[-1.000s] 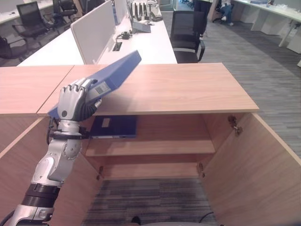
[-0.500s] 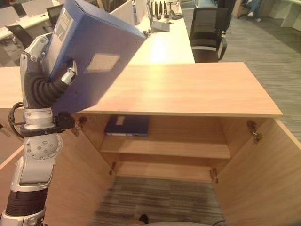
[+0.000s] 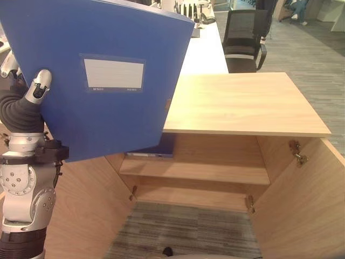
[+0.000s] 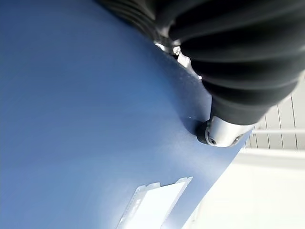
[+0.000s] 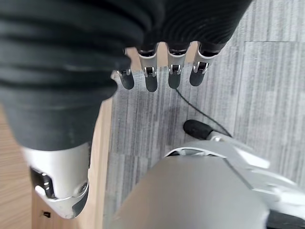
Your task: Put the empty folder in the office cabinet
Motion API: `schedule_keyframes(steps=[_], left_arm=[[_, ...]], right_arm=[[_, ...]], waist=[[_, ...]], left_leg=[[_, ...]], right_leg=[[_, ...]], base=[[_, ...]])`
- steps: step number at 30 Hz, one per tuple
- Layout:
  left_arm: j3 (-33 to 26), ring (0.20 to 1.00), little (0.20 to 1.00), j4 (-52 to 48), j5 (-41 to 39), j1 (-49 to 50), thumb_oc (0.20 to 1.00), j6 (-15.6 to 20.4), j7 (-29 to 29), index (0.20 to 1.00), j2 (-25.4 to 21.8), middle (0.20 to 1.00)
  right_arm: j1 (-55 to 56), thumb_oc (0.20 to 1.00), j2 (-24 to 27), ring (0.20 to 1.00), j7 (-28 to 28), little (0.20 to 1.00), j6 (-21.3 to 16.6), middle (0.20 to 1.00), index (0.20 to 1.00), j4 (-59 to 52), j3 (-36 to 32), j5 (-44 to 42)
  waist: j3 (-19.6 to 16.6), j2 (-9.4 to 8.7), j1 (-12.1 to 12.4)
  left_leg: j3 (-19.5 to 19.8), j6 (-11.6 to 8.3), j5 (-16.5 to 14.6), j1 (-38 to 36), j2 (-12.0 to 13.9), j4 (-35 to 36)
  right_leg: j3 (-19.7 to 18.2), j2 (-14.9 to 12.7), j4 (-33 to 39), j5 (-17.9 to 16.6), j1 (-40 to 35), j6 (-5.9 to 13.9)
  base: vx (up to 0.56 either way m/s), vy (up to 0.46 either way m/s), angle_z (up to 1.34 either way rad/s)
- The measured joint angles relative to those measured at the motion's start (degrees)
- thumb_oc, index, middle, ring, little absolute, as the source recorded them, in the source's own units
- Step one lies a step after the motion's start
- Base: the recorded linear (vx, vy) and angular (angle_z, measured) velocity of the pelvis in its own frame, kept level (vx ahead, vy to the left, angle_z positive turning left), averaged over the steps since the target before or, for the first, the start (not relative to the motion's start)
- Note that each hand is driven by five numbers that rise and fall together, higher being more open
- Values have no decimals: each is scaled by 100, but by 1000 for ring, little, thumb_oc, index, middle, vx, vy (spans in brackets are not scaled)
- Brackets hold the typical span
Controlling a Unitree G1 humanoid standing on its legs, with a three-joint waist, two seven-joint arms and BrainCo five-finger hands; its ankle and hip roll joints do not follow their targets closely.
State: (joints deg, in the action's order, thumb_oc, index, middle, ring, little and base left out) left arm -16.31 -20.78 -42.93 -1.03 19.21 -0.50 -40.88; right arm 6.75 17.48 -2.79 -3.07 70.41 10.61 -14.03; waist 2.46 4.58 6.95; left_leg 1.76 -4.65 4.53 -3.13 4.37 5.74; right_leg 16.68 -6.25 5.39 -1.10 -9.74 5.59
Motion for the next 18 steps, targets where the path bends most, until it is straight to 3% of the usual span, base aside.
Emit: schedule_keyframes(steps=[7, 11, 14, 18], left_arm=[[47, 200, 200, -3, -309, 467, 200, -131, -287, 200, 38, 200], [124, 200, 200, -34, -420, 553, 200, -226, -360, 200, 60, 200], [230, 200, 200, -99, -532, 602, 200, -254, -366, 200, 247, 200], [528, 200, 200, -98, -536, 608, 200, -365, -357, 200, 612, 200]], right_arm=[[-166, 1000, -11, 1000, -106, 1000, -8, 1000, 1000, -345, 5, -154], [-92, 1000, 51, 1000, -211, 1000, -59, 1000, 1000, -2288, 72, -831], [242, 1000, 330, 1000, -345, 1000, -171, 1000, 1000, -4654, 182, -1231], [45, 1000, 519, 1000, -543, 1000, -317, 1000, 1000, -6237, 190, -1651]], waist=[[22, -30, 81], [46, -45, 74], [146, -13, 101], [198, -132, 27]], left_leg=[[8, 9, 6, -5, 0, 0], [5, 27, 19, -6, 0, -1], [3, 31, 24, -3, -6, -1], [-7, 17, 36, -6, -7, -2]], right_leg=[[10, 1, 0, 0, -10, -1], [5, 4, -1, 1, -8, 0], [5, -1, -1, -1, -7, -1], [5, -4, -34, -7, -11, -17]], base=[[0, 0, 0], [0, 0, 0], [0, 0, 0], [0, 0, 0]])
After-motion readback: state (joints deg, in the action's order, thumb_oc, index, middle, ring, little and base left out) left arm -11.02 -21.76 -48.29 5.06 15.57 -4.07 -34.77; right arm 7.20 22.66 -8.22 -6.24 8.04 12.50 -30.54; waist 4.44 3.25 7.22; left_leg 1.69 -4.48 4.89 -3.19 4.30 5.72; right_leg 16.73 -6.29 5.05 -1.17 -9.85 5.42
